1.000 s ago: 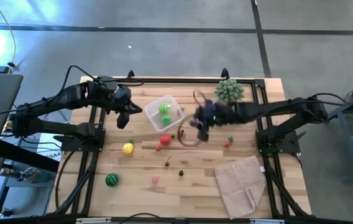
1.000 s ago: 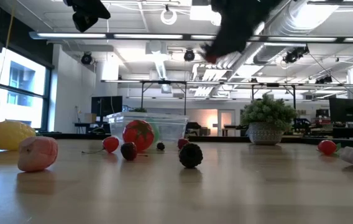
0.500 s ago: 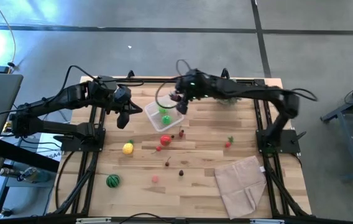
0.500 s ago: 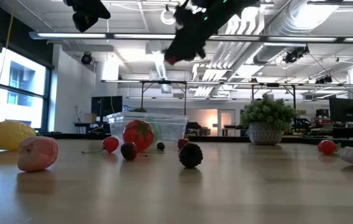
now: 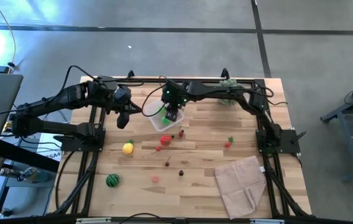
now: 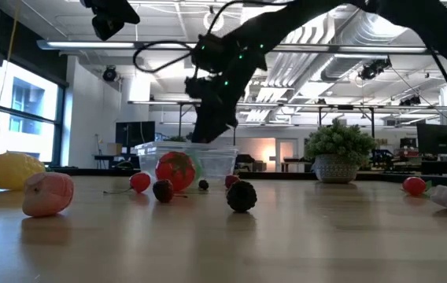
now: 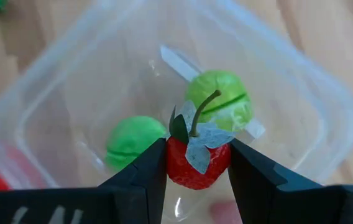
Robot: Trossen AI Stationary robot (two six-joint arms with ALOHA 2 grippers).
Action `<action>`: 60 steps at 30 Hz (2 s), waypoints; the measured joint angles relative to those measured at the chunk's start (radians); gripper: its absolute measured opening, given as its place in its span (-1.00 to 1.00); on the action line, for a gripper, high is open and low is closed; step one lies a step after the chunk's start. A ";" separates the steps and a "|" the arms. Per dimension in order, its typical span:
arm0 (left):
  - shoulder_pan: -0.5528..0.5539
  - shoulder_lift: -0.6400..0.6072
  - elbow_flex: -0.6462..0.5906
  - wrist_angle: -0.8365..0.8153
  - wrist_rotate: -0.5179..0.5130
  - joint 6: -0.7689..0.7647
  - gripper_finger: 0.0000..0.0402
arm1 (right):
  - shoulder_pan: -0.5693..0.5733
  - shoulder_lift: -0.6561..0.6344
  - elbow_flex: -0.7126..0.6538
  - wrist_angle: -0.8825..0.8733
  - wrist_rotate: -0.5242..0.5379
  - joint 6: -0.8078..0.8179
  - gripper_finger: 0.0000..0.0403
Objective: Pick and placing Produce into tupperware
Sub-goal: Put the bottom red strawberry into the transparent bin, then put the right red tomato into the transparent bin
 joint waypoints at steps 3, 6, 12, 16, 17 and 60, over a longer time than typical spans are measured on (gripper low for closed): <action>0.000 0.000 0.000 0.000 0.000 0.000 -1.00 | -0.001 0.024 0.000 -0.007 -0.005 0.000 -0.35; 0.000 0.000 0.000 0.000 0.000 0.000 -1.00 | -0.001 0.032 0.000 -0.015 -0.006 -0.001 -0.35; 0.000 0.000 0.000 0.000 0.000 0.000 -1.00 | -0.007 0.031 0.000 -0.016 -0.007 -0.008 -0.35; 0.000 0.000 0.000 0.000 0.000 0.000 -1.00 | -0.013 0.042 0.000 -0.017 -0.023 -0.003 -0.29; 0.000 0.000 0.000 0.000 0.000 0.000 -1.00 | -0.013 0.042 0.000 -0.018 -0.022 -0.001 -0.26; 0.000 0.000 0.000 0.001 0.000 0.000 -1.00 | 0.075 -0.427 -0.145 -0.365 0.162 0.197 -0.27</action>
